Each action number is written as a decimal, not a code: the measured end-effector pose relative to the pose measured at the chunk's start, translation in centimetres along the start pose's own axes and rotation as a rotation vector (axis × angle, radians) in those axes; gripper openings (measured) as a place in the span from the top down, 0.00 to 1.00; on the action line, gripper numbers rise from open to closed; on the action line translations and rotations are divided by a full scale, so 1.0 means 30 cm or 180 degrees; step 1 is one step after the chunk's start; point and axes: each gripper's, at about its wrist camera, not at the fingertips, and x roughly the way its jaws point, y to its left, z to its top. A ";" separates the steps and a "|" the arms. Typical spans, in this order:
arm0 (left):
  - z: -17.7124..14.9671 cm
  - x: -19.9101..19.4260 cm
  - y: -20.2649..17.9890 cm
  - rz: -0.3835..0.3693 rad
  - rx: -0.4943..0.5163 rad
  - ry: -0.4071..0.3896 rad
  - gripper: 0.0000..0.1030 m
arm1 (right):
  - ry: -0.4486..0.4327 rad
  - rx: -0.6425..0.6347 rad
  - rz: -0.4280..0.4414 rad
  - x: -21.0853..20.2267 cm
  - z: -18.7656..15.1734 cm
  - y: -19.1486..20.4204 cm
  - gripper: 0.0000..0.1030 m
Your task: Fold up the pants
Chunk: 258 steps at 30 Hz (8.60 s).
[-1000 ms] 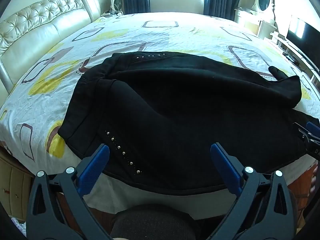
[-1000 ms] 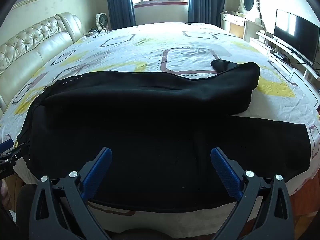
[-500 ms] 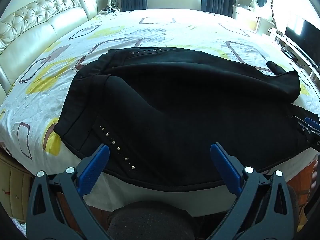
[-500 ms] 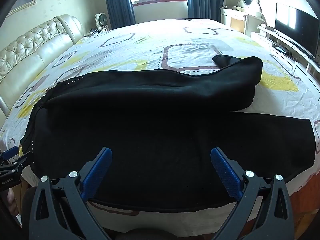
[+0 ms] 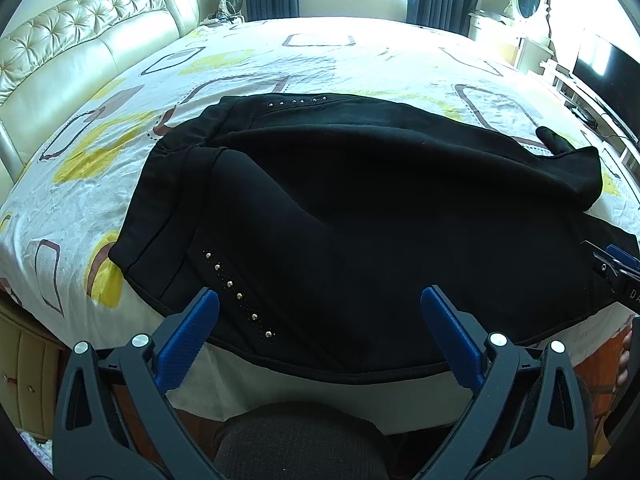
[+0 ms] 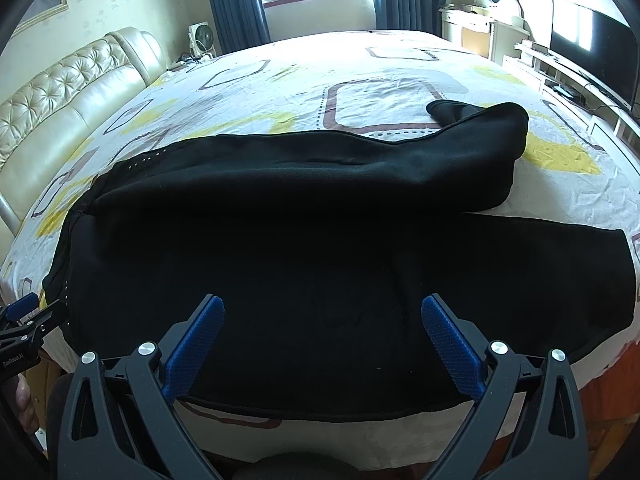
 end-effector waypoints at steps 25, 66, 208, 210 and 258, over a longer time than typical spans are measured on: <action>-0.011 0.017 -0.002 -0.0051 -0.0053 0.0148 0.02 | 0.0074 0.0044 0.0060 0.010 -0.016 -0.004 0.04; 0.143 -0.100 0.113 -0.0333 -0.0133 -0.0280 0.02 | 0.0111 -0.0153 0.0223 -0.006 -0.006 0.039 0.04; 0.338 0.316 0.769 -0.1109 -0.0858 0.1040 0.23 | 0.0683 -0.0751 0.1684 0.285 0.277 0.463 0.27; 0.358 0.365 0.770 -0.1005 -0.0772 0.1179 0.25 | 0.0757 -0.0697 0.1682 0.289 0.249 0.439 0.27; 0.208 0.381 0.928 -0.1468 -0.1686 0.0262 0.23 | 0.0818 -0.0687 0.1859 0.572 0.515 0.492 0.52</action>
